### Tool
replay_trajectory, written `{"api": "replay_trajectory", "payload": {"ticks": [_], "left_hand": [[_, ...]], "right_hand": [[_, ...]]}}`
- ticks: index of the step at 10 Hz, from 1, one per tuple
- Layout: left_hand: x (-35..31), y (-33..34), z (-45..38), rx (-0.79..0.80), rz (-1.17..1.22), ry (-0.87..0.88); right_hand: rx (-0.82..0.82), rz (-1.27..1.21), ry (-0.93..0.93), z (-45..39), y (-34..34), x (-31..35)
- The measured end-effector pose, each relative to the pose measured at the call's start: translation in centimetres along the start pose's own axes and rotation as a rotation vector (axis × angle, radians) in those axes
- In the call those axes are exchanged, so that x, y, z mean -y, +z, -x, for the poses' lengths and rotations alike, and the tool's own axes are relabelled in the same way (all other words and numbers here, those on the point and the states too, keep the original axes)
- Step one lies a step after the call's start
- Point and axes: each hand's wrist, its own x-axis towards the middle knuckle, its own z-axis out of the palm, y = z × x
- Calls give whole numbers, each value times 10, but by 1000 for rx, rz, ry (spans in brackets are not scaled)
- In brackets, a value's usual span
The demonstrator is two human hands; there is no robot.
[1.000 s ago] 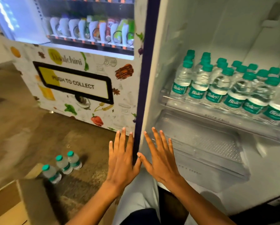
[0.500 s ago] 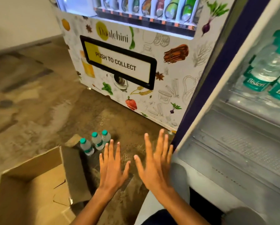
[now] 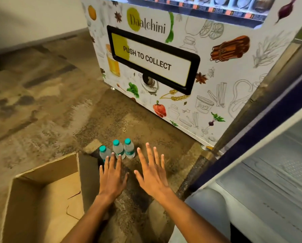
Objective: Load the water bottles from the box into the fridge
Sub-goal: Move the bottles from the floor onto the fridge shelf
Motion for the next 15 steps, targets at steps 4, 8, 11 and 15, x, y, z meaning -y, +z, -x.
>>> {"api": "replay_trajectory", "payload": {"ticks": [4, 8, 11, 15], "left_hand": [[63, -13, -115, 94, -64, -169], [86, 7, -145, 48, 72, -200], [81, 14, -141, 35, 89, -211], [78, 11, -137, 30, 84, -235]], "right_hand": [[128, -37, -14, -44, 41, -16], [186, -81, 16, -94, 65, -24], [202, -96, -43, -163, 67, 11], [127, -128, -117, -139, 77, -5]]}}
